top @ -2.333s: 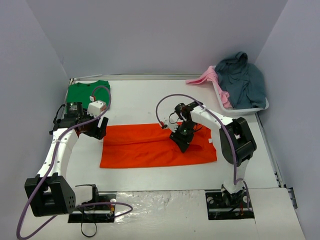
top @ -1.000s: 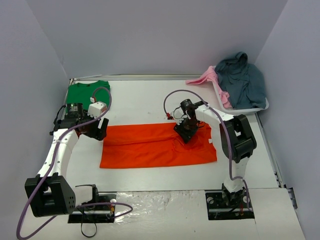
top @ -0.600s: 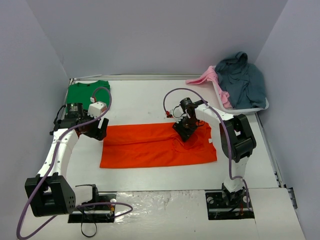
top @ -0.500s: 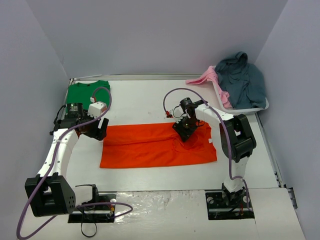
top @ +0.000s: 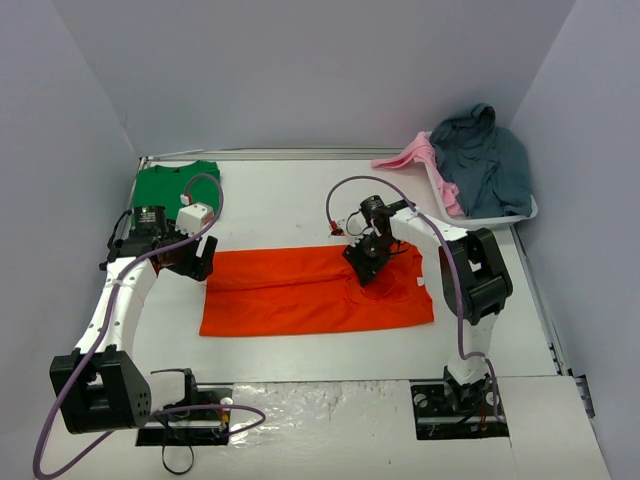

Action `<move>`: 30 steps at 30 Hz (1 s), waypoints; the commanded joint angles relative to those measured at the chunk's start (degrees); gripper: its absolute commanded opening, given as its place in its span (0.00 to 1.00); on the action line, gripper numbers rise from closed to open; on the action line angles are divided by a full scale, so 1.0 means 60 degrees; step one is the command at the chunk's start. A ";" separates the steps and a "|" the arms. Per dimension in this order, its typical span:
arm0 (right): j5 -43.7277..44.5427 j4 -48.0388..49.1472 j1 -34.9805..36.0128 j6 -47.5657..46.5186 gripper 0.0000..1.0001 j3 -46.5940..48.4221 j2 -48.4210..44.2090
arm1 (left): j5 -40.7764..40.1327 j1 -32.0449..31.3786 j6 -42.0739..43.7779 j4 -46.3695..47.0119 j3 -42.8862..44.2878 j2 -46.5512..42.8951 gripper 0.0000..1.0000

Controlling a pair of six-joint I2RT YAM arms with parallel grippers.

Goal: Fold and stack the t-shirts
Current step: Fold the other side of the tshirt into a rectangle

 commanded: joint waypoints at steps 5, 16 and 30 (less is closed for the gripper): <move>-0.0731 -0.0485 -0.0105 0.0083 0.36 0.0215 0.0267 | 0.0148 0.0087 0.0115 -0.0039 0.0022 -0.0175 0.73; 0.0046 -0.0645 -0.0470 0.0156 0.12 0.0361 -0.0493 | 0.0221 0.0145 0.0100 -0.0038 0.0037 -0.0117 0.73; -0.0275 -0.1231 -0.0485 0.0039 0.00 0.0800 -0.0963 | 0.0309 0.0160 0.0101 -0.0082 0.0052 -0.0175 0.73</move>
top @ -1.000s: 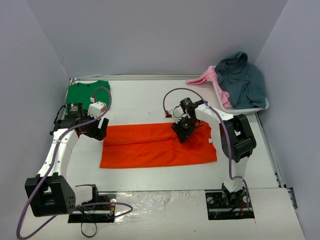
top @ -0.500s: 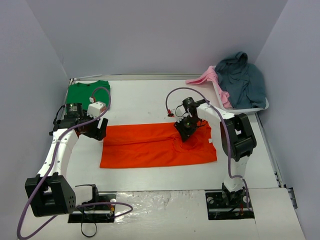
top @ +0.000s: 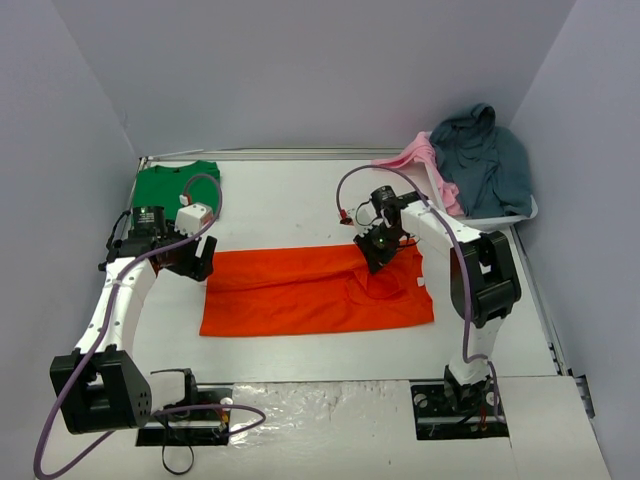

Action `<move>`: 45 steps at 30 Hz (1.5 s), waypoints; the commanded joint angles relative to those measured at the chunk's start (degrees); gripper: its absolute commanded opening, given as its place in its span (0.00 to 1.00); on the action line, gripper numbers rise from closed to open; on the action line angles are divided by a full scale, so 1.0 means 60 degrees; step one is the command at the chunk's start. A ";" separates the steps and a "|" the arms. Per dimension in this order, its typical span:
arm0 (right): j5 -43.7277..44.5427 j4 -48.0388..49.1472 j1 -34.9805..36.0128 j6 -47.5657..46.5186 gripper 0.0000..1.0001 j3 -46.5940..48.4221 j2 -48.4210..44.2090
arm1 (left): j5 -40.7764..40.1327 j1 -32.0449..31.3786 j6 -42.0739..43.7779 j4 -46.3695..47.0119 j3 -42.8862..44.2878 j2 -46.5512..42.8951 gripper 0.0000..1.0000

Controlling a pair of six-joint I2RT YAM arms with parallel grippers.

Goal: Fold and stack the t-shirts
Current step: Fold the other side of the tshirt into a rectangle

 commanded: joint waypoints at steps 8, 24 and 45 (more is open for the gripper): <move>-0.0716 -0.1857 0.0090 -0.0542 0.00 0.0620 -0.0565 | 0.0200 0.0080 0.0130 -0.0108 0.0055 -0.0164 0.73; -0.0906 -0.2136 0.0354 -0.0733 0.03 0.0150 -0.0215 | 0.0332 0.0080 0.0188 -0.0196 0.0085 -0.0106 0.73; -0.2020 -0.2649 0.0369 -0.1056 0.27 0.0385 0.0504 | 0.0405 0.0065 0.0276 -0.0167 0.0012 -0.0135 0.73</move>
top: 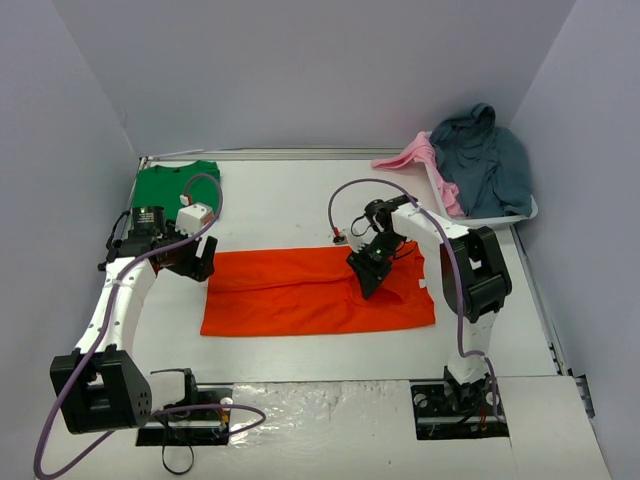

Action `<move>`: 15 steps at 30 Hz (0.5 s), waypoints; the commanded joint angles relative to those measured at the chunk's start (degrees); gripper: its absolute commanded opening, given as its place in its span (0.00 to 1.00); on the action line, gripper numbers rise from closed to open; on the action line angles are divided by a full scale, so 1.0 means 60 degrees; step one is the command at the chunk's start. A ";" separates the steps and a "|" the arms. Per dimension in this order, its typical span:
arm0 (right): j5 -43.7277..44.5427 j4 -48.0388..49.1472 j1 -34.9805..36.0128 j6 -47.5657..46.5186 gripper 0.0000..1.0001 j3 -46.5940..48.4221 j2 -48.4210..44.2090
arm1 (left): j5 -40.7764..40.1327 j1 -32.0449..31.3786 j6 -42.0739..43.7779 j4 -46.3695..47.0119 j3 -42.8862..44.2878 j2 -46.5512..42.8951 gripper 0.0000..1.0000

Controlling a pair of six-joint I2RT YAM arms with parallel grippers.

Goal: Fold and stack the t-shirts
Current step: Fold the other side of the tshirt into a rectangle, then rotate the tshirt 90 degrees

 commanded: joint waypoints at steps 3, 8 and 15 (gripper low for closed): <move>0.0229 -0.0228 0.0045 0.0279 0.30 0.0261 -0.0116 | 0.0201 0.0054 0.0222 -0.0130 -0.0003 -0.0124 0.73; 0.0550 0.0079 0.0045 0.0557 0.40 0.0408 0.0132 | 0.0201 0.0054 0.0222 -0.0130 -0.0003 -0.0139 0.73; 0.1019 0.0665 0.0059 0.0938 0.55 0.0525 0.0309 | 0.0187 0.0054 0.0222 -0.0145 0.0011 -0.0182 0.73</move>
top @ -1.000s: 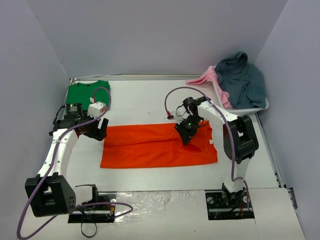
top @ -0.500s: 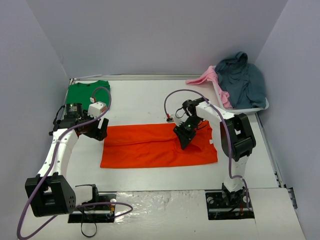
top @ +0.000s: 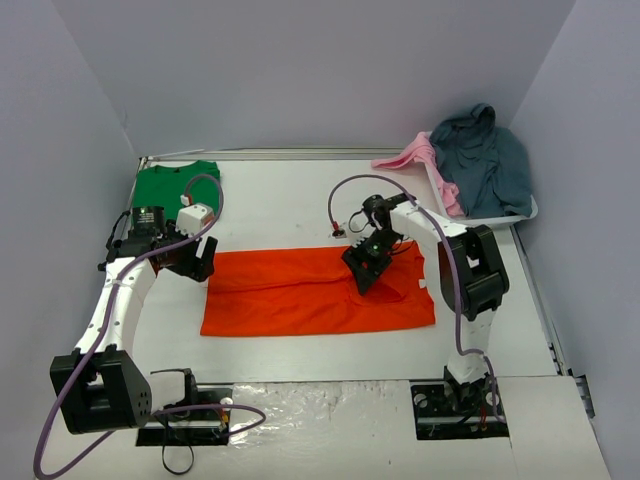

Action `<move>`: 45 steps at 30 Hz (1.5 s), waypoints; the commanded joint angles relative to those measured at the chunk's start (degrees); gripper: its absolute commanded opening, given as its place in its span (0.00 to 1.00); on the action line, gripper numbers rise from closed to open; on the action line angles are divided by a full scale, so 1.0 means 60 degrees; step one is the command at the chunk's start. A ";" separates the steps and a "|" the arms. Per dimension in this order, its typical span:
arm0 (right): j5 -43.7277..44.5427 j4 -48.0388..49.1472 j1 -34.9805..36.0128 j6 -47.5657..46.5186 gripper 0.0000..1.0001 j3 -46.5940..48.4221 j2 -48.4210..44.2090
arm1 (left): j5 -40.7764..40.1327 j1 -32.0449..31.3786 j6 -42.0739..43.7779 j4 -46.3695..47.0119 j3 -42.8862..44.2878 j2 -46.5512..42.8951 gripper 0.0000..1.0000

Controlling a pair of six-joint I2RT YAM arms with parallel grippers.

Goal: Fold and stack the t-shirts
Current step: Rotate the tshirt 90 degrees

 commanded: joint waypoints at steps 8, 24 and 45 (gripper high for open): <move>0.0679 0.0248 0.0074 0.0407 0.56 0.0632 0.0679 | 0.0132 0.0054 0.0102 -0.0160 0.0011 -0.0182 0.73; 0.1207 0.0556 0.0162 0.0613 0.31 0.0881 0.0651 | 0.0176 0.0054 0.0131 -0.0159 -0.0003 -0.0095 0.73; 0.1368 -0.0089 0.0411 0.0700 0.04 0.0559 -0.0492 | 0.0293 0.0054 0.0145 -0.0174 0.0011 -0.0197 0.73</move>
